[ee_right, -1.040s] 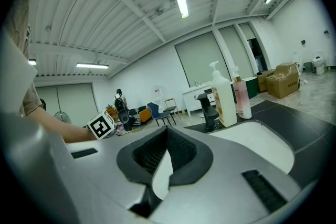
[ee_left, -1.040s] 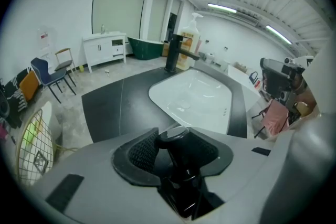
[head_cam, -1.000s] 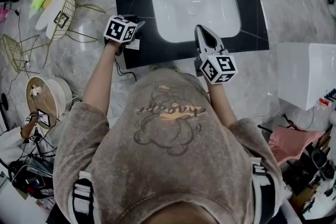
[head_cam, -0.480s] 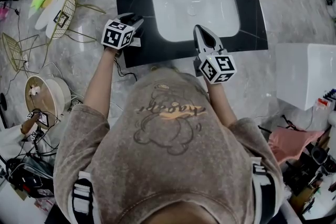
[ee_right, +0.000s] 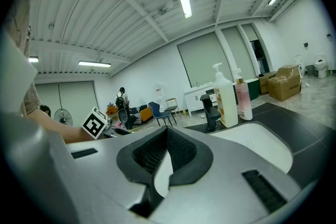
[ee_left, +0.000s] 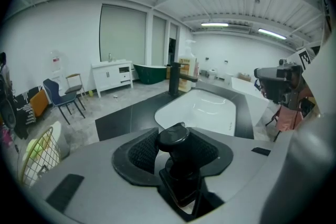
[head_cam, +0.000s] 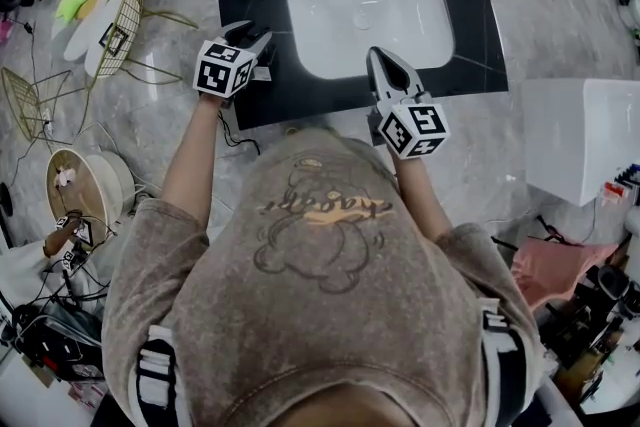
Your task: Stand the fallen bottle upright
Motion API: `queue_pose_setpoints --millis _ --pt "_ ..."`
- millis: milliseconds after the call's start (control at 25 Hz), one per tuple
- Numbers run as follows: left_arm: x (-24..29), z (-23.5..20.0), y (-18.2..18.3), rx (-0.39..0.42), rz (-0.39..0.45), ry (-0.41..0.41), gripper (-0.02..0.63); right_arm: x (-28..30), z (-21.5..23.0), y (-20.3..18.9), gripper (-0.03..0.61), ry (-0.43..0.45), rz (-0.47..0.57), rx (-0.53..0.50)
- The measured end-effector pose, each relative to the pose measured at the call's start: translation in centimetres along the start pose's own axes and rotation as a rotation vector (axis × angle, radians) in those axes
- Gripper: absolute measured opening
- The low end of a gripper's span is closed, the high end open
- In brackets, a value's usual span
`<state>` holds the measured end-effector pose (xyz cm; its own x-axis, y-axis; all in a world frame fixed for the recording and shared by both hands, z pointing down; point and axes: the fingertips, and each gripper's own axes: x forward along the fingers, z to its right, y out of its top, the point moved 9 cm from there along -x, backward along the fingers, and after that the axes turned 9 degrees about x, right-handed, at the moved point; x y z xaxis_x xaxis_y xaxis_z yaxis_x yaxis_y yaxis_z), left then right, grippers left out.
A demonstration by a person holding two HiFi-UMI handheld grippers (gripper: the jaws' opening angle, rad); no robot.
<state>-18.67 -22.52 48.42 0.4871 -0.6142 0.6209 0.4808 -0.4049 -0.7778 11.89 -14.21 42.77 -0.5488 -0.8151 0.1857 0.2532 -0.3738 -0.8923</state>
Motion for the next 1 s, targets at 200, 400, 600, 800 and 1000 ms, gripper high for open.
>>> queue_pose_setpoints --millis 200,400,600,800,1000 --pt "0.3 0.1 0.5 0.013 0.030 0.039 0.175 0.0 0.2 0.0 -0.003 -0.003 -0.003 -0.004" --pt "0.8 0.7 1.0 0.031 0.060 0.078 0.175 0.0 0.4 0.1 -0.003 -0.007 -0.004 -0.005" --pt "0.9 0.6 1.3 0.049 0.090 0.122 0.175 -0.1 0.4 0.1 -0.003 -0.013 -0.006 -0.004" --pt "1.5 0.0 1.5 0.092 0.106 0.173 0.175 0.0 0.6 0.1 -0.003 -0.025 -0.008 -0.003" --pt "2.3 -0.7 2.0 0.146 0.097 0.210 0.175 0.2 1.0 0.3 -0.003 -0.037 -0.010 -0.003"
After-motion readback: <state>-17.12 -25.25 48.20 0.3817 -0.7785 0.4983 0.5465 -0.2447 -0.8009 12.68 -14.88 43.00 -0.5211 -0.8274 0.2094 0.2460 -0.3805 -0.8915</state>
